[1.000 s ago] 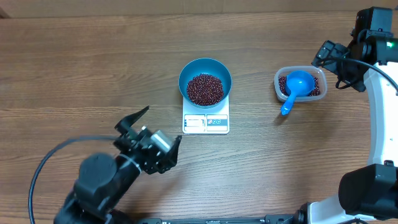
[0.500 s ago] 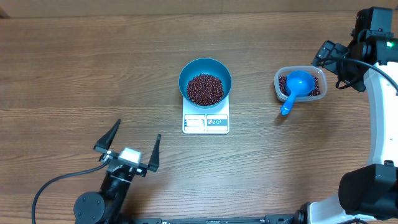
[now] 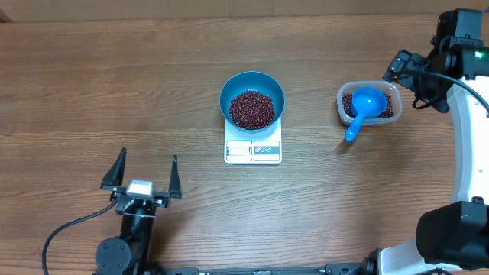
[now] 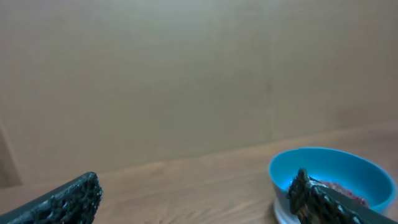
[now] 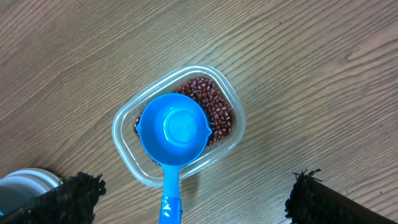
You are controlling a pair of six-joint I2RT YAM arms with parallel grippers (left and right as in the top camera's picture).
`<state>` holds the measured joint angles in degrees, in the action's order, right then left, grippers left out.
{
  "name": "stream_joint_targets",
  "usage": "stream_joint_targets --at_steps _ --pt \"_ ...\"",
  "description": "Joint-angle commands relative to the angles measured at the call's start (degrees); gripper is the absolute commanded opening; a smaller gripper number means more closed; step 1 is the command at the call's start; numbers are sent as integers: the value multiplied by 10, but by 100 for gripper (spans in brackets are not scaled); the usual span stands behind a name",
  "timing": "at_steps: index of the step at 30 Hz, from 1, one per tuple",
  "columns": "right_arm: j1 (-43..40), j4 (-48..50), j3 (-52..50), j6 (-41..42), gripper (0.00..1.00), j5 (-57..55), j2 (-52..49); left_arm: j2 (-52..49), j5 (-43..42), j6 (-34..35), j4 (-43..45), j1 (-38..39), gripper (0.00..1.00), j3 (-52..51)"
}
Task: Scoop item into bowl and weigh 150g on scale
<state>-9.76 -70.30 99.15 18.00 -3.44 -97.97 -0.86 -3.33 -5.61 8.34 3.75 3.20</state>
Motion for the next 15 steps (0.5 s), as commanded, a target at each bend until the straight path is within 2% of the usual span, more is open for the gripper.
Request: stream_joint_targets --at_steps 1,8,15 --pt "-4 1 14 0 100 -8 13 7 19 23 19 -10 99 -30" --pt "-4 1 14 0 100 -8 13 7 25 29 -14 -41 99 -29" --pt "-4 1 14 0 100 -8 13 7 24 46 -118 -62 100 -29"
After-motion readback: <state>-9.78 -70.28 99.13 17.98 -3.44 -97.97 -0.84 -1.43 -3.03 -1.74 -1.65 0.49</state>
